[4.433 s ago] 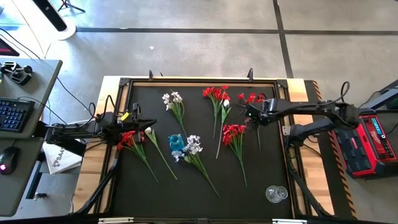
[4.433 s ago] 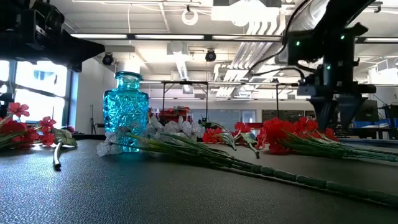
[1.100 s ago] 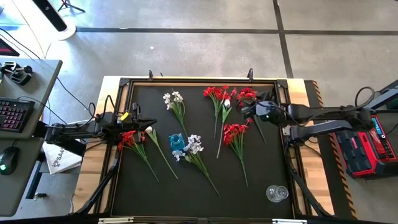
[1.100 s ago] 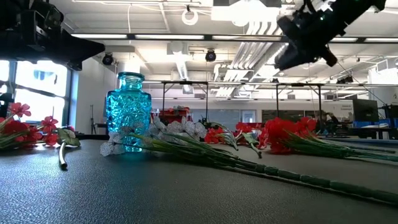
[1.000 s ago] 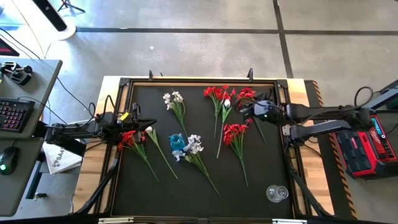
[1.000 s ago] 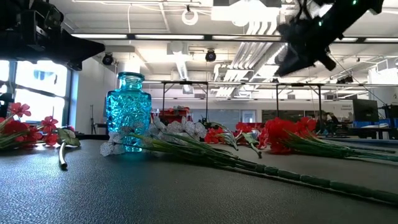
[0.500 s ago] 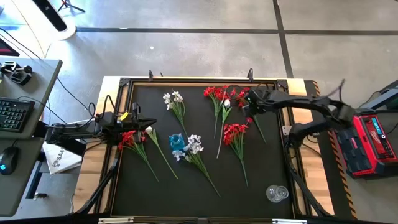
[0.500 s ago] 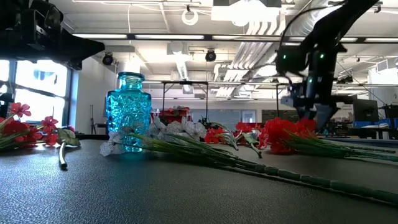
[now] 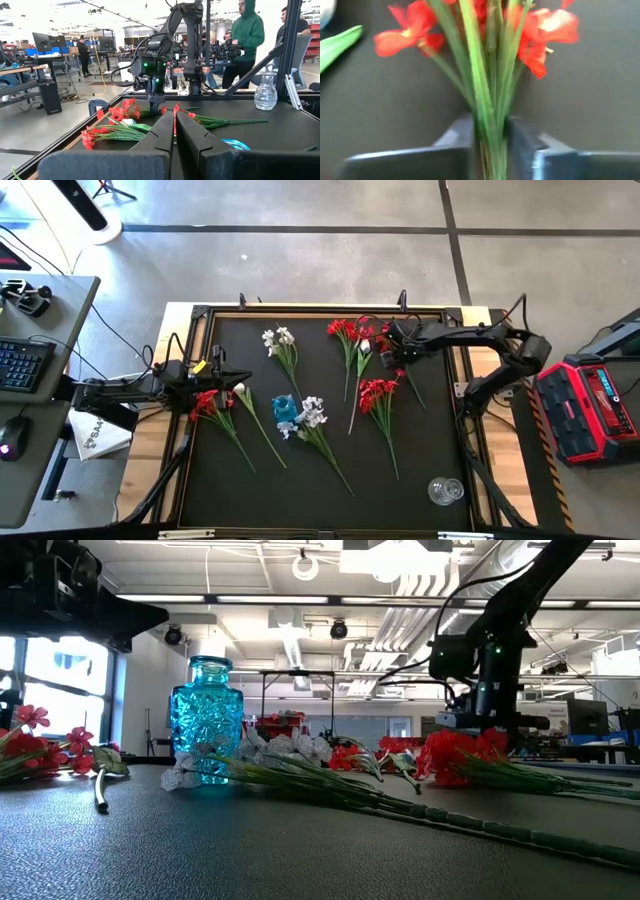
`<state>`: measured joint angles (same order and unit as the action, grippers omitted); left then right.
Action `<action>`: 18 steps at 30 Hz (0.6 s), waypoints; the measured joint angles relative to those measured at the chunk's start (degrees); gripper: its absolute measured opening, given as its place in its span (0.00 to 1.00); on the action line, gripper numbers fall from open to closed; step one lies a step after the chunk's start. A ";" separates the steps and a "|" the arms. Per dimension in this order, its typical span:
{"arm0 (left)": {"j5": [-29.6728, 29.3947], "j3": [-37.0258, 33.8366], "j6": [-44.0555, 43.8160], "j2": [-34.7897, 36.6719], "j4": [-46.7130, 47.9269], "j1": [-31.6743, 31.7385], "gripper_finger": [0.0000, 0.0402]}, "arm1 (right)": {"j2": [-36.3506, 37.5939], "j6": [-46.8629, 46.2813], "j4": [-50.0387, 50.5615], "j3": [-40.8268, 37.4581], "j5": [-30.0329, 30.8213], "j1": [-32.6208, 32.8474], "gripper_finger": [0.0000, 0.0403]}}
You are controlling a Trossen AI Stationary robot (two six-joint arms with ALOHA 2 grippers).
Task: Sort flowers into vase by color
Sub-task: Put the red flowers into the blue vase
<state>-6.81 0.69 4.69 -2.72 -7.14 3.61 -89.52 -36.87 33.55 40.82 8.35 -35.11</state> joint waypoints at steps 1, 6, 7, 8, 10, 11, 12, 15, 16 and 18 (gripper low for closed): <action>-0.02 0.00 0.00 -0.02 0.00 0.00 0.02 | 0.13 0.73 0.03 0.00 -0.05 0.00 0.04; -0.01 0.00 0.00 -0.01 0.02 0.00 0.02 | 4.50 0.60 1.12 -0.74 4.54 0.83 0.01; -0.02 0.00 0.00 0.00 0.04 -0.01 0.02 | 6.10 0.89 1.46 -0.84 6.03 1.35 0.01; -0.02 0.00 0.00 0.00 0.03 0.01 0.02 | 8.22 0.90 1.23 -0.92 7.50 2.05 0.01; -0.02 0.00 0.00 -0.01 0.02 -0.01 0.02 | 12.36 0.67 -0.60 -0.61 9.84 3.45 0.00; -0.01 0.00 0.00 -0.01 0.04 -0.01 0.02 | 14.53 0.71 -0.52 -0.61 11.21 4.50 0.00; 0.00 0.00 0.00 -0.01 0.02 0.01 0.02 | 16.57 0.80 -0.52 -0.71 12.58 5.46 0.00; -0.02 0.00 0.00 0.00 0.03 0.00 0.02 | 22.84 1.27 -3.27 -0.70 17.31 9.06 0.00; 0.00 0.00 0.00 -0.02 0.02 0.01 0.02 | 24.73 2.10 -4.50 -0.70 19.00 10.45 0.00; -0.01 0.00 0.00 -0.01 0.02 0.01 0.02 | 27.85 3.83 -8.43 -0.70 21.97 13.71 0.00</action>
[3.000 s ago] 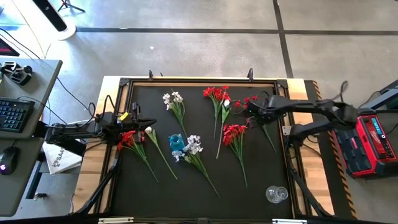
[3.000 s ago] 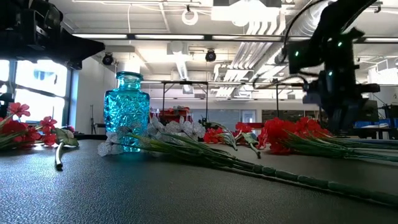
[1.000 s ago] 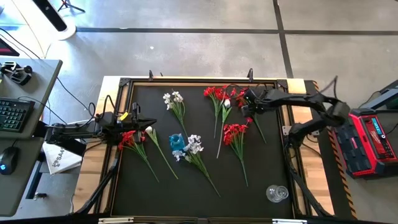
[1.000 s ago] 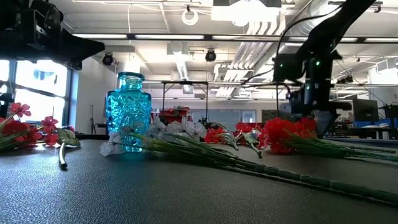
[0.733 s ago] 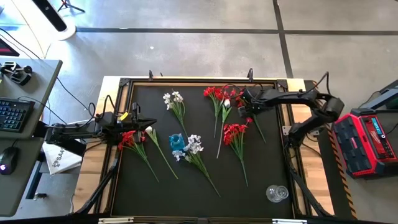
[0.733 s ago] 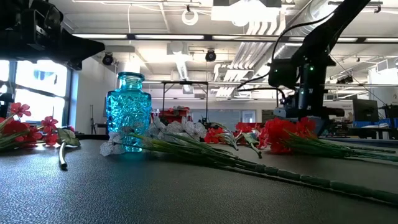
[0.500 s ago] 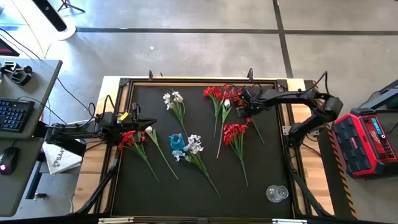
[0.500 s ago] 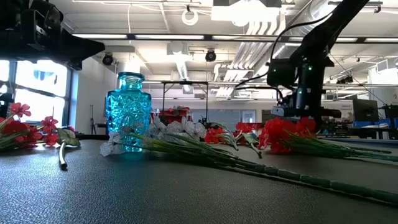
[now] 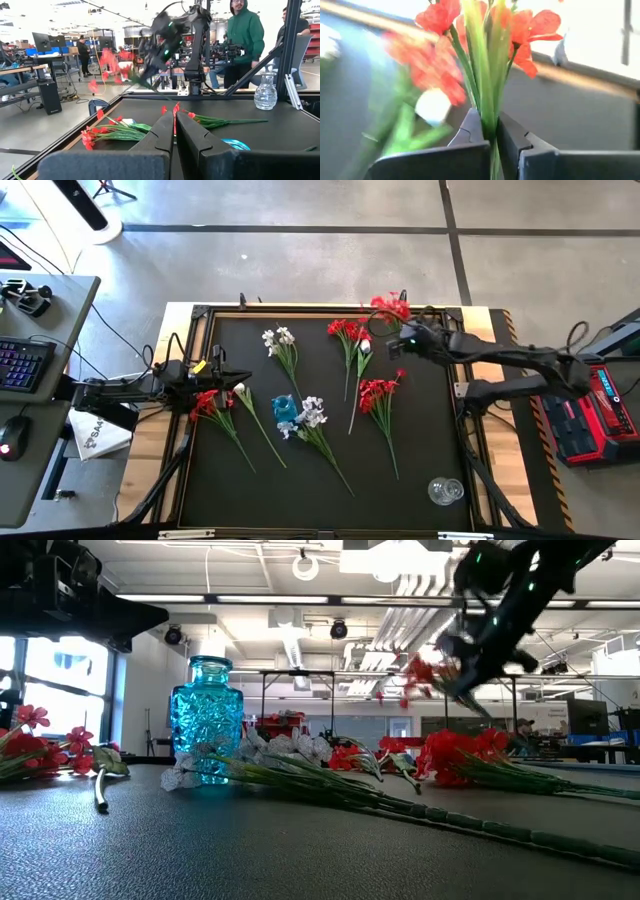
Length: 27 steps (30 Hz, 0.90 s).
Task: Sort flowers into vase by color
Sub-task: Put the red flowers into the blue vase
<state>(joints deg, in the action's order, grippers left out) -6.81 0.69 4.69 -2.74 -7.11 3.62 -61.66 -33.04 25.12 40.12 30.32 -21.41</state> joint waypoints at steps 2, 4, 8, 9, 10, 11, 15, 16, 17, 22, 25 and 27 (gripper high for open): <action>0.01 0.00 0.00 0.01 0.00 0.00 0.02 | 2.18 3.18 -5.56 0.02 2.91 3.93 0.00; -0.02 0.00 0.00 0.01 0.00 0.00 0.02 | 3.01 7.73 -13.15 0.09 4.62 7.88 0.00; 0.00 0.00 0.00 -0.01 -0.02 0.00 0.02 | 0.91 19.77 -34.72 -0.93 4.42 15.41 0.00; 0.01 0.00 0.00 0.01 -0.02 -0.02 0.02 | -0.31 23.57 -42.47 -2.30 3.58 17.01 0.00; 0.00 0.00 0.00 0.00 -0.02 -0.01 0.02 | -1.86 27.02 -50.44 -3.88 2.11 18.29 0.00; 0.01 0.00 0.00 0.01 -0.01 -0.01 0.02 | -3.76 30.32 -59.51 -5.76 -0.35 19.37 0.00; 0.00 0.00 0.03 -0.01 -0.02 -0.01 0.02 | -14.06 32.09 -93.73 -10.81 -11.09 20.95 0.00; 0.01 0.00 0.21 0.00 -0.04 -0.02 0.02 | -17.10 32.07 -101.06 -10.90 -13.78 21.17 0.00; -0.01 0.00 0.58 0.00 -0.07 -0.02 0.02 | -20.09 32.97 -107.70 -10.70 -16.43 21.45 0.00; 0.00 0.04 0.96 0.01 -1.11 -0.01 0.02 | -29.96 34.64 -113.00 -2.90 -23.94 21.96 0.00; -0.24 0.04 0.96 0.01 -1.66 -0.02 0.02 | -34.03 34.36 -112.63 2.72 -27.76 21.77 0.00; -0.42 0.07 0.79 0.01 -1.82 0.00 0.02 | -35.64 34.54 -112.58 5.72 -32.59 21.83 0.00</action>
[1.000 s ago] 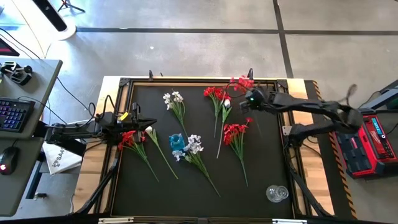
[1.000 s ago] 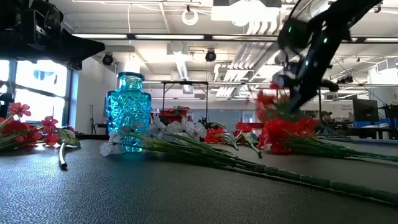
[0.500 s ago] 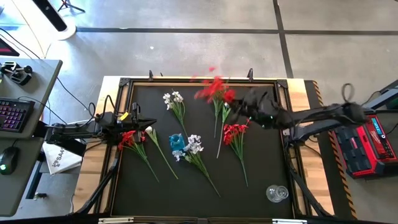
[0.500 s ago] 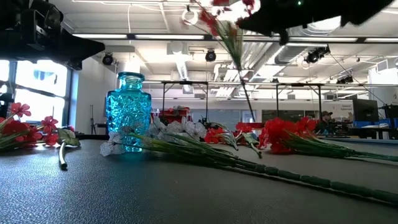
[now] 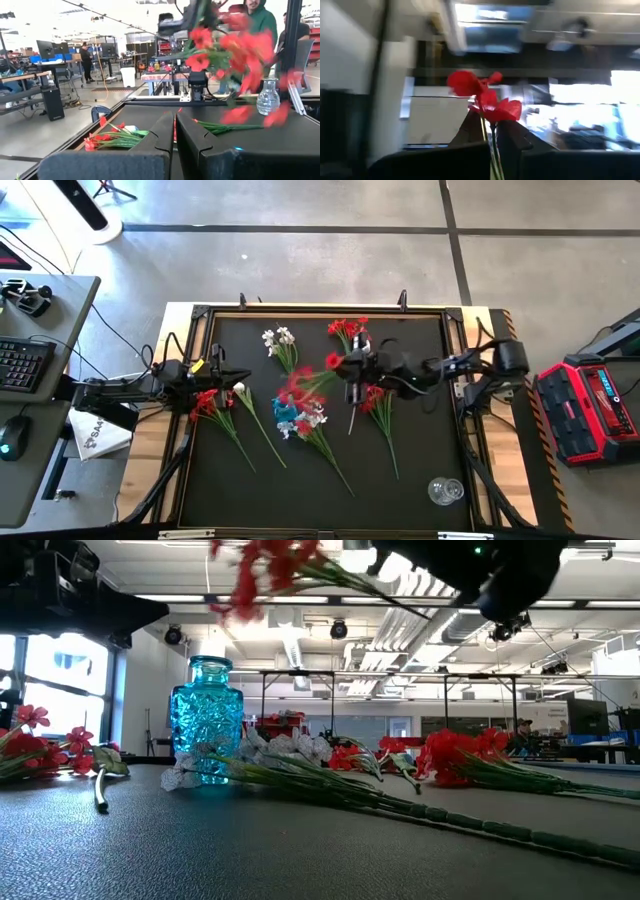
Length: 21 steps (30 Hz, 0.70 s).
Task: Sort flowers into vase by color
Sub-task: Put the red flowers into the blue vase
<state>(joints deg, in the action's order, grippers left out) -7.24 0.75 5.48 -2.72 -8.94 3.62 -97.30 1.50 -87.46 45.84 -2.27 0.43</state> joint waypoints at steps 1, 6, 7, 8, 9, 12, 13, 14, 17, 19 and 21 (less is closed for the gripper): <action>-0.34 0.00 -0.61 0.00 0.01 -0.01 0.02 | -0.40 0.00 -0.05 1.35 -1.50 0.05 0.00; -0.86 0.00 -2.28 0.00 0.56 0.00 0.02 | -0.85 0.03 -0.15 4.32 -2.23 -0.07 0.00; -0.86 0.00 -2.29 0.00 0.85 0.00 0.02 | -0.85 0.23 -0.18 4.45 -2.22 -0.09 0.00; -0.88 0.00 -2.38 0.00 1.21 -0.01 0.02 | -0.85 0.76 -0.26 4.49 -2.24 -0.12 0.00; -0.86 0.00 -2.37 0.00 1.61 -0.01 0.02 | -0.85 1.29 -0.28 4.49 -2.12 -0.21 0.00; -0.91 0.00 -2.36 0.00 3.30 0.00 0.02 | -0.90 1.40 0.22 4.51 -1.18 -0.81 0.00; -1.02 0.00 -2.36 0.00 3.58 0.00 0.02 | -1.03 1.29 0.21 4.51 -0.97 -0.99 0.00; -1.05 0.00 -2.36 0.00 3.66 -0.02 0.02 | -1.15 0.97 0.22 4.51 -0.79 -1.23 0.00; -1.04 0.00 -2.35 0.00 3.66 -0.01 0.02 | -1.35 -0.12 1.03 4.51 -0.82 -1.42 0.00; -1.03 0.00 -2.35 0.00 3.64 0.00 0.02 | -1.33 -1.39 4.25 4.55 -1.11 -1.50 0.00; -1.03 0.00 -2.41 0.00 3.64 -0.02 0.02 | -1.34 -3.55 9.72 4.55 -1.13 -1.71 0.00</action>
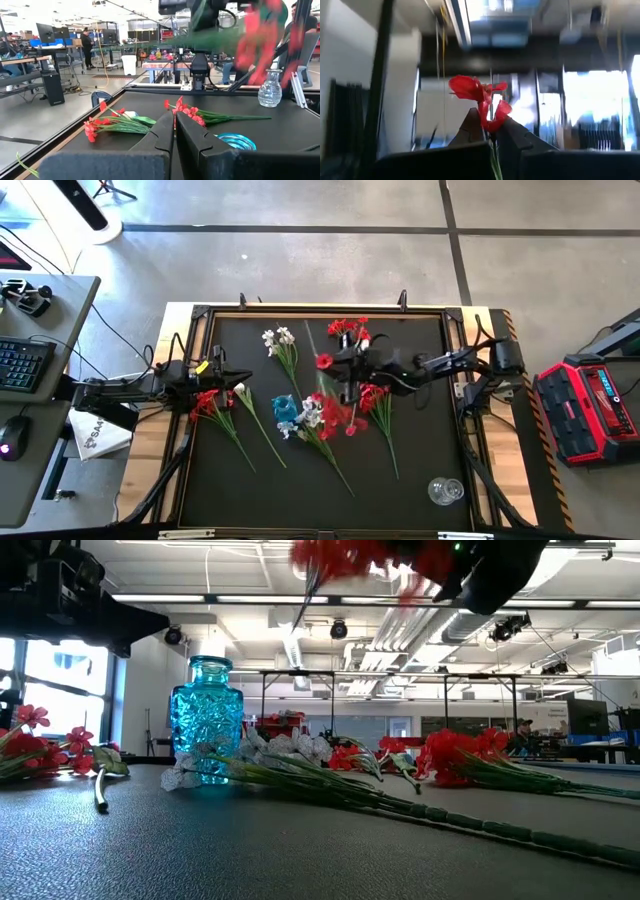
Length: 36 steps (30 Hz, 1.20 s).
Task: Sort flowers into vase by color
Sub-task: Put the red flowers into the blue vase
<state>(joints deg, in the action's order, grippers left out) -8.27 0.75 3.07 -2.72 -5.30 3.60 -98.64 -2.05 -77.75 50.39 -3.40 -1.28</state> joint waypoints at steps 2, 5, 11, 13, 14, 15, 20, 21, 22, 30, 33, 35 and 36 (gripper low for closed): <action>0.00 0.00 0.00 0.00 0.00 0.00 0.02 | 0.00 -2.74 6.85 0.00 -0.02 -0.45 0.00; 0.02 0.00 0.01 0.00 -0.04 0.01 0.02 | 0.02 -6.32 19.96 0.00 -0.07 -1.32 0.00; 0.07 0.00 0.02 0.00 -0.04 0.01 0.02 | 0.11 -8.17 42.09 0.00 1.90 -1.75 0.00; 0.07 0.00 0.04 0.00 -0.04 0.00 0.02 | 0.60 -8.44 47.40 0.11 2.09 -1.74 0.00; 0.08 0.00 0.04 0.00 -0.04 0.00 0.02 | 1.05 -9.09 50.56 0.54 2.07 -1.74 0.00; 0.13 0.00 0.04 0.00 -0.03 0.00 0.02 | 1.63 -9.80 54.62 1.20 1.78 -1.74 0.00; 0.04 0.00 0.12 0.00 -0.07 0.01 0.02 | 3.53 -10.71 83.53 10.03 -0.41 -2.51 0.09; 0.02 0.00 0.13 0.00 -0.07 0.01 0.02 | 3.53 -9.44 89.31 12.22 -0.70 -2.51 0.14; 0.04 0.00 0.11 0.00 -0.07 0.02 0.02 | 3.51 -7.79 94.71 14.38 -0.74 -2.51 0.18; 0.00 0.00 0.12 0.00 -0.12 0.02 0.02 | 3.38 21.59 113.46 24.35 4.91 -2.47 0.55; 0.00 0.00 0.13 0.00 -0.42 0.02 0.02 | 2.58 32.57 112.59 24.17 8.94 -2.89 0.60; 0.00 0.00 0.11 0.00 -0.87 0.02 0.02 | 0.41 38.19 111.58 23.74 9.28 -3.73 0.61; -0.02 0.00 0.11 0.00 -1.02 0.02 0.02 | -1.08 40.57 111.15 23.60 9.27 -4.23 0.61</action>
<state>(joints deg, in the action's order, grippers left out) -8.29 0.75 3.18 -2.72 -6.32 3.61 -99.73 38.52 33.41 73.99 5.87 -5.51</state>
